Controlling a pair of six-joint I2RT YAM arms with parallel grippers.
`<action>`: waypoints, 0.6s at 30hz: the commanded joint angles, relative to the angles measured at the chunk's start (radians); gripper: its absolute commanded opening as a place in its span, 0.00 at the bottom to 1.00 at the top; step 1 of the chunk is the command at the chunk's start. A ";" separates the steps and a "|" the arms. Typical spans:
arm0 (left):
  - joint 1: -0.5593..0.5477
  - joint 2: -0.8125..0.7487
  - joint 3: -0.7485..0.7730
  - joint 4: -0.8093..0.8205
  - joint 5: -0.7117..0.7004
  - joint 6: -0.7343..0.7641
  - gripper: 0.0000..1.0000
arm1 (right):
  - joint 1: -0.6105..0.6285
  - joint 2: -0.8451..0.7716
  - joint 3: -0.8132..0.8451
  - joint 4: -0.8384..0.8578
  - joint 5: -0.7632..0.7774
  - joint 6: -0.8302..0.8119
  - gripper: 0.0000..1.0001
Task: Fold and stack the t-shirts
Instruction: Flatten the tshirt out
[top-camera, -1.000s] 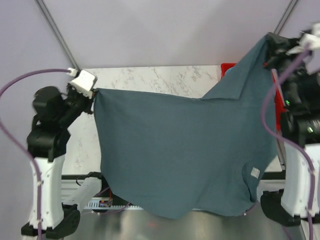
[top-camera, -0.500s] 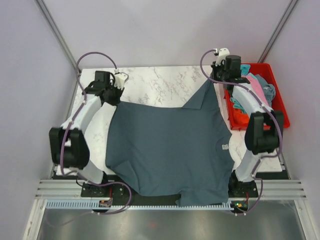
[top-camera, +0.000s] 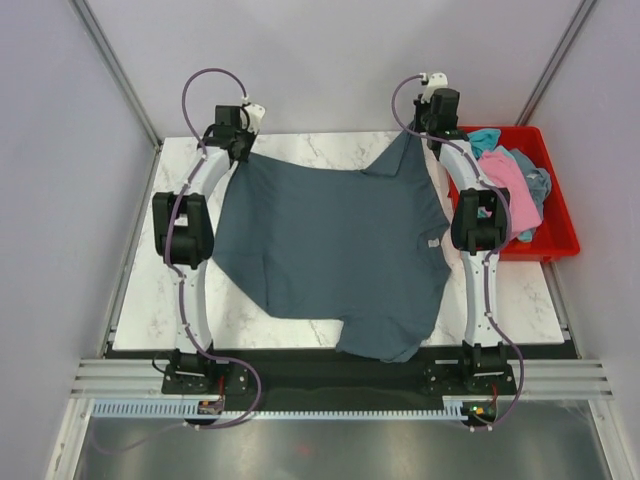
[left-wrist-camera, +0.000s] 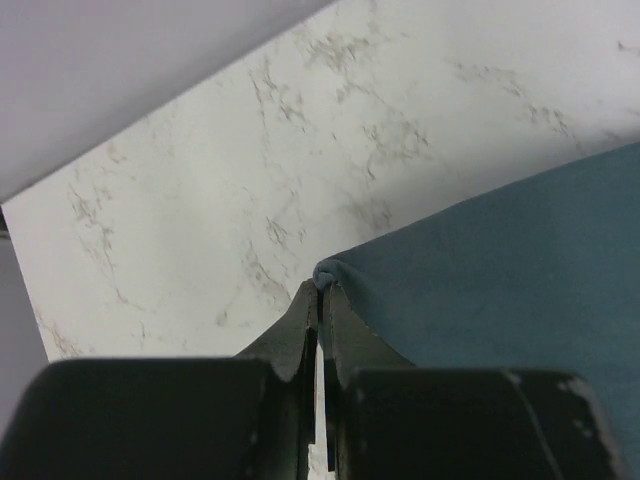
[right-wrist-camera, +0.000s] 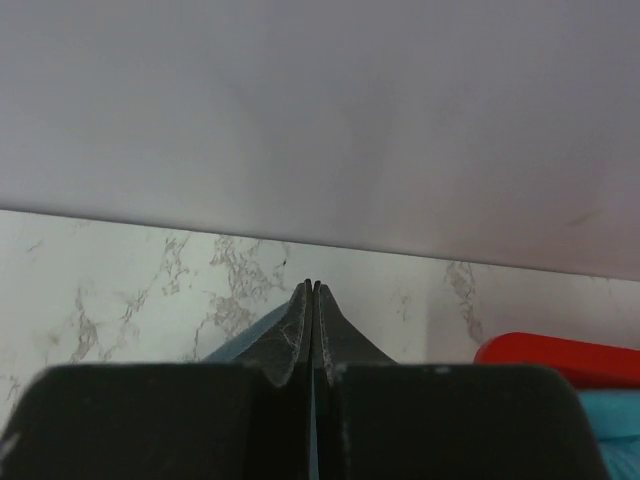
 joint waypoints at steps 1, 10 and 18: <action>0.002 0.073 0.135 0.075 -0.068 0.047 0.02 | 0.002 0.033 0.116 0.075 0.040 0.018 0.00; 0.010 0.142 0.163 0.131 -0.102 0.053 0.02 | 0.015 0.060 0.108 0.116 0.095 -0.002 0.00; 0.053 0.131 0.148 0.166 -0.134 0.015 0.02 | 0.038 0.080 0.152 0.172 0.135 -0.030 0.00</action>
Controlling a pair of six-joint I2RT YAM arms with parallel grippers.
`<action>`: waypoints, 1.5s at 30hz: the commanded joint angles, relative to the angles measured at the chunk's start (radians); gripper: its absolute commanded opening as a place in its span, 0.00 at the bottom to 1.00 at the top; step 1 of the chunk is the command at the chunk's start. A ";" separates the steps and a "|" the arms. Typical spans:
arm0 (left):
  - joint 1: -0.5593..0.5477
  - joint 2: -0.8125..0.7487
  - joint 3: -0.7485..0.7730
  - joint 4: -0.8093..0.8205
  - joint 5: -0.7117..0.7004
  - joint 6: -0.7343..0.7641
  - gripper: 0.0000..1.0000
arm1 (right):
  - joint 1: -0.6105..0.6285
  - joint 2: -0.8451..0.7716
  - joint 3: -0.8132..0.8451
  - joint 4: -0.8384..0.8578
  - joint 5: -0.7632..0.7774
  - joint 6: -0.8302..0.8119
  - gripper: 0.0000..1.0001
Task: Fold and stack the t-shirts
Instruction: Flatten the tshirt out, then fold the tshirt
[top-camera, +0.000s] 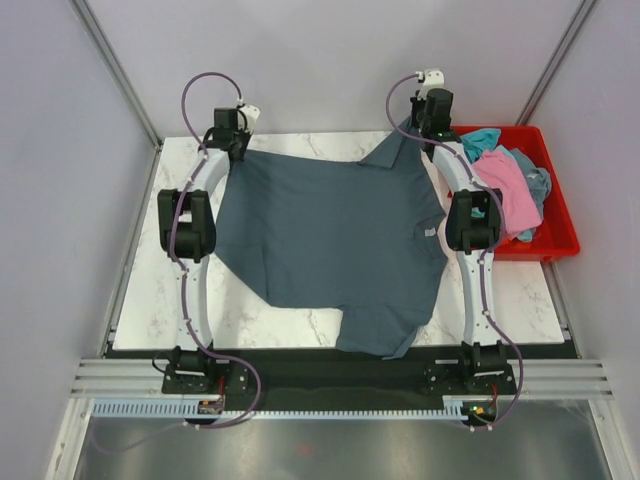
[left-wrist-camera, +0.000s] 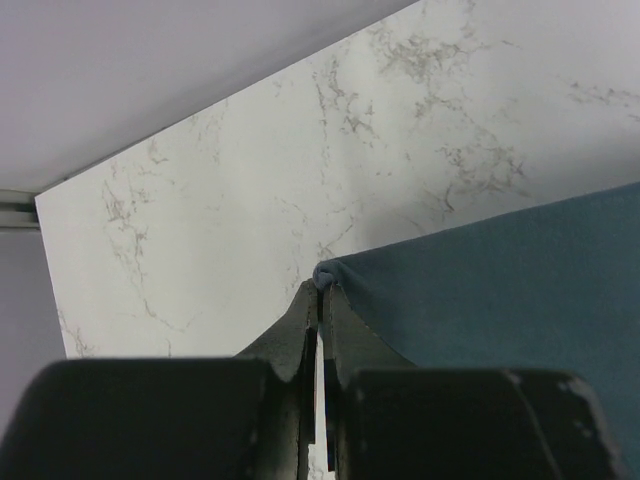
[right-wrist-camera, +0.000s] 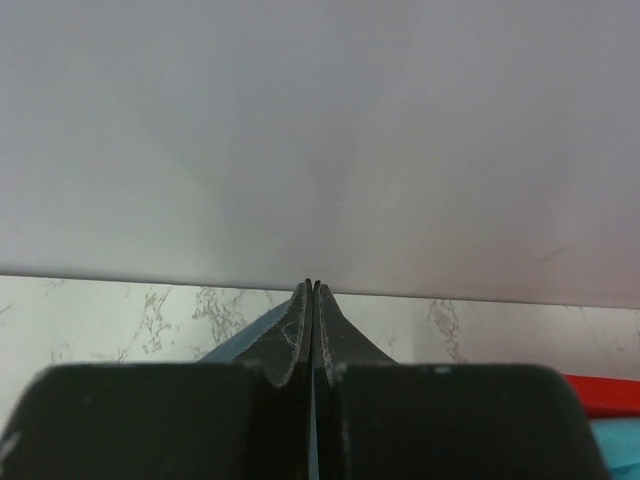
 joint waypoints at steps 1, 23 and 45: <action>0.036 -0.028 0.018 0.067 -0.044 -0.008 0.02 | 0.018 -0.007 0.053 0.062 0.031 -0.017 0.00; 0.057 -0.105 -0.066 0.072 -0.003 0.062 0.02 | 0.035 -0.170 -0.110 0.034 -0.001 -0.032 0.00; 0.057 -0.372 -0.413 -0.010 0.152 0.042 0.02 | 0.026 -0.695 -0.752 -0.050 -0.056 -0.001 0.00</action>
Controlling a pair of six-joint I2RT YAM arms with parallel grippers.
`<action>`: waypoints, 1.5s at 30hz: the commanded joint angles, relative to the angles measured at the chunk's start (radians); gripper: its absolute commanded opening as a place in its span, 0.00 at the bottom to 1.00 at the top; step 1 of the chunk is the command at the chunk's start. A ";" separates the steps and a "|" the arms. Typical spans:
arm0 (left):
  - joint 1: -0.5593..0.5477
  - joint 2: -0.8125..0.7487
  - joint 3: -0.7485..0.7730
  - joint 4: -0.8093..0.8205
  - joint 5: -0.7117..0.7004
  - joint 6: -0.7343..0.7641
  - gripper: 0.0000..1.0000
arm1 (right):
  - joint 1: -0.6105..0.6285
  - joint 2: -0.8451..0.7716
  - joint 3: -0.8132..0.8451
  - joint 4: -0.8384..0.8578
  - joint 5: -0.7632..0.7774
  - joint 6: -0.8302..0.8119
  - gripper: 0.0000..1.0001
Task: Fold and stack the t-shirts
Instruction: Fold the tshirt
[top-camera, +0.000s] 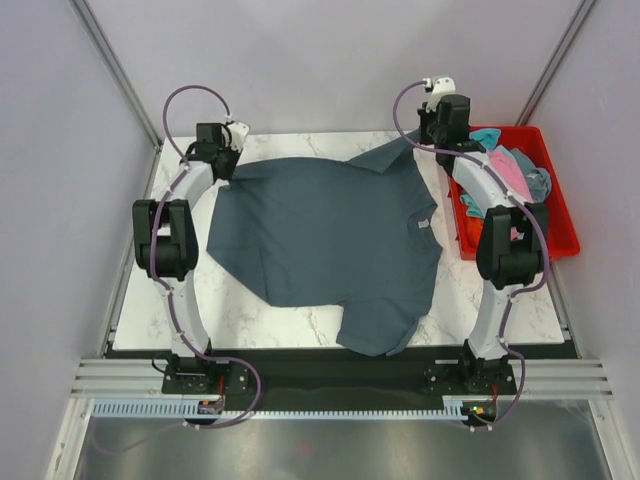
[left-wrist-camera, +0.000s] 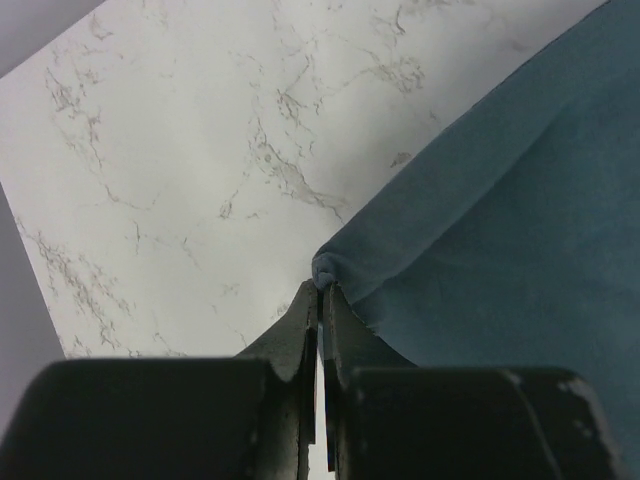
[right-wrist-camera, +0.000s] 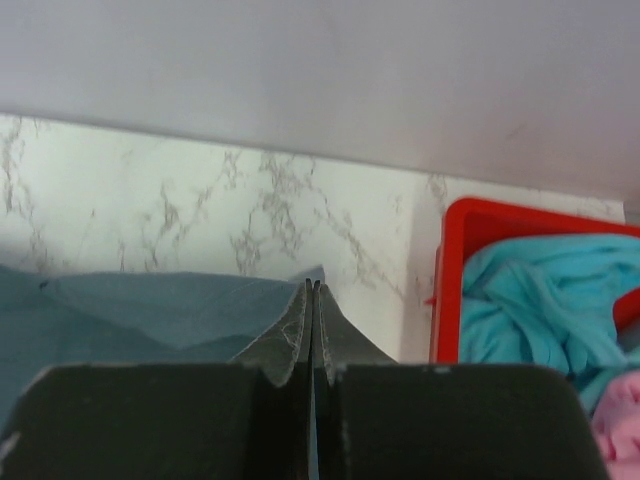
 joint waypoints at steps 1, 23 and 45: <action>0.005 -0.105 -0.050 -0.006 0.039 0.014 0.02 | 0.005 -0.103 -0.084 -0.019 -0.013 0.009 0.00; 0.058 -0.272 -0.262 -0.033 0.072 0.058 0.02 | 0.012 -0.462 -0.466 -0.085 -0.013 0.018 0.00; 0.074 -0.285 -0.259 -0.170 0.144 0.238 0.02 | 0.008 -0.530 -0.618 -0.092 -0.012 0.023 0.00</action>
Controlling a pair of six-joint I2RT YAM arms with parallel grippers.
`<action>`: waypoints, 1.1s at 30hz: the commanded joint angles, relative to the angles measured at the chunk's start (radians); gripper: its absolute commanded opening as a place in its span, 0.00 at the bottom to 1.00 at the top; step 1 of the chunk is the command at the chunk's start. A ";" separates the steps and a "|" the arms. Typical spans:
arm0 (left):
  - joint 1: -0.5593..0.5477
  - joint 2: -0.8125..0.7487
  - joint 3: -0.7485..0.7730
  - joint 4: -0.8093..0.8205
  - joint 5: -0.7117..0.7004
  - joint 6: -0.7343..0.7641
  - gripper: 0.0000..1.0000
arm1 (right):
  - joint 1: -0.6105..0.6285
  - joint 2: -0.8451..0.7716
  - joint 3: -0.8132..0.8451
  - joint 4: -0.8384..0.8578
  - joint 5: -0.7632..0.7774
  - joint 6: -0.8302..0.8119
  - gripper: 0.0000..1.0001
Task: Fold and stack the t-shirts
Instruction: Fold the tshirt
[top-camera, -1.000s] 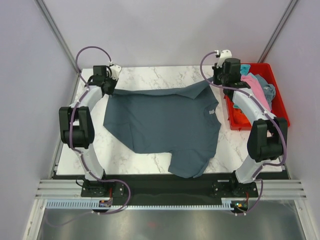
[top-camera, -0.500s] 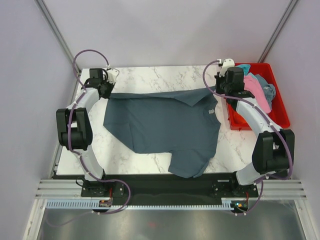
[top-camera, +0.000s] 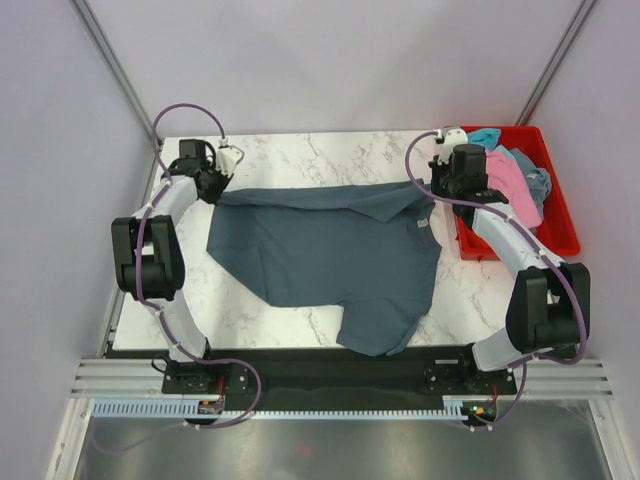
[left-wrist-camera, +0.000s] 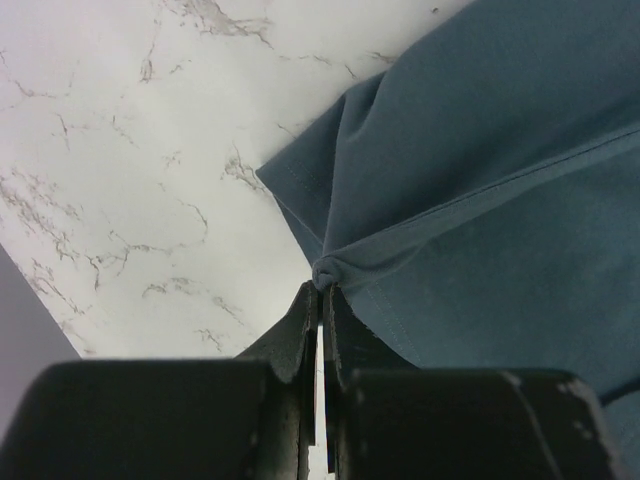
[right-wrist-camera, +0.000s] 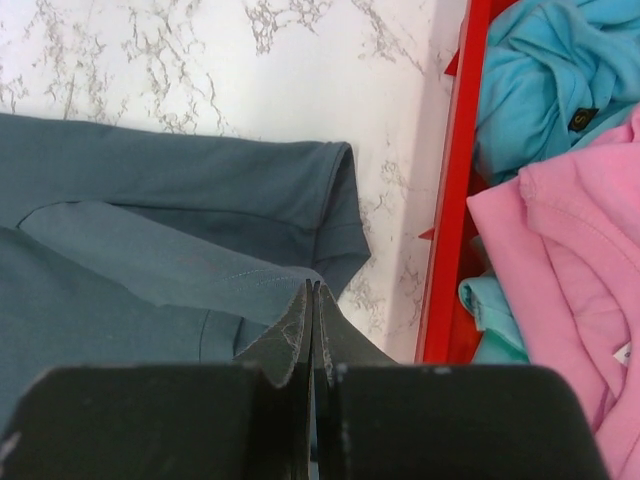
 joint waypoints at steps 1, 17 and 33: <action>0.007 -0.063 -0.004 -0.024 0.022 0.061 0.02 | 0.002 -0.025 -0.020 0.014 -0.002 0.010 0.00; 0.012 -0.053 -0.085 -0.030 0.020 0.065 0.02 | 0.002 -0.076 -0.149 0.005 -0.041 0.034 0.00; 0.016 -0.068 -0.047 -0.030 0.020 0.065 0.02 | 0.007 0.012 -0.138 0.068 -0.064 0.028 0.00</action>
